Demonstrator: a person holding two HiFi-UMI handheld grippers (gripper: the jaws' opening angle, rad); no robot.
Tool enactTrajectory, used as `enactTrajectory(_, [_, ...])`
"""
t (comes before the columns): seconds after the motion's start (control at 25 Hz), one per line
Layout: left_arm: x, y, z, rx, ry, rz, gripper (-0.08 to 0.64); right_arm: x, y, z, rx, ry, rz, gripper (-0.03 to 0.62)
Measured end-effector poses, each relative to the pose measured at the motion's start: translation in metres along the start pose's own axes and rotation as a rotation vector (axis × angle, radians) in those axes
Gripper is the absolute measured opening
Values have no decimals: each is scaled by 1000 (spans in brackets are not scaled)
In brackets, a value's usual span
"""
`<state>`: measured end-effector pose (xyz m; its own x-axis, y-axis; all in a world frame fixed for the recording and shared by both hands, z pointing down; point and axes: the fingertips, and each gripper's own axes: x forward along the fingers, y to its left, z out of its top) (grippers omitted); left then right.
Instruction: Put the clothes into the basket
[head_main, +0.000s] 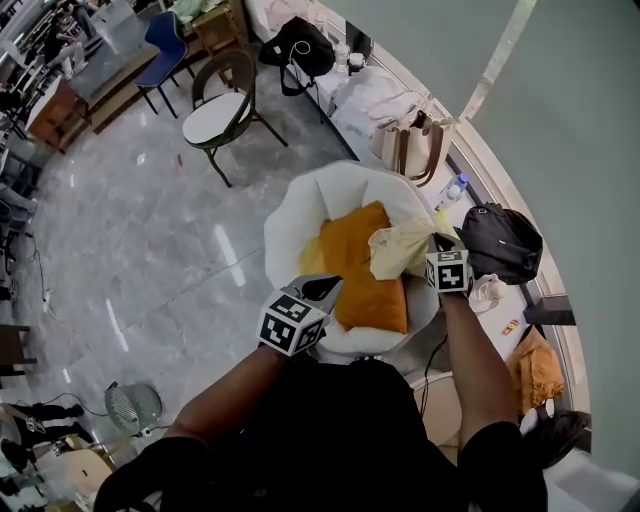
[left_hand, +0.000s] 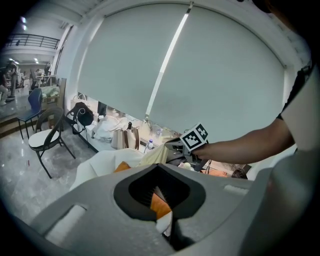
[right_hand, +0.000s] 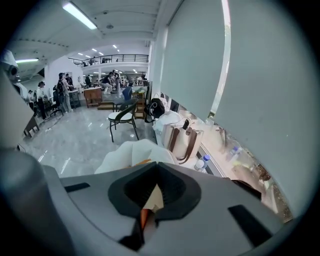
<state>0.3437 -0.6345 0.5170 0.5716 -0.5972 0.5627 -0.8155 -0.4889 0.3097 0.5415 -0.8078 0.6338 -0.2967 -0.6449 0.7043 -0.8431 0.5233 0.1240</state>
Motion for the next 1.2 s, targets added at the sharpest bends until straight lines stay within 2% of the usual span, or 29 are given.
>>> enactTrajectory(0.32, [-30, 15, 11, 15, -53, -13, 0, -56, 27, 32, 50, -85, 13, 18])
enactTrajectory(0.8, [-62, 31, 23, 64, -101, -96, 0, -158, 96, 87, 85, -248, -9, 18])
enactTrajectory(0.92, [-70, 32, 23, 77, -98, -128, 0, -175, 118, 92, 73, -273, -26, 18])
enactTrajectory(1.2, [-88, 42, 18, 103, -94, -187, 0, -194, 163, 95, 123, -298, -18, 17])
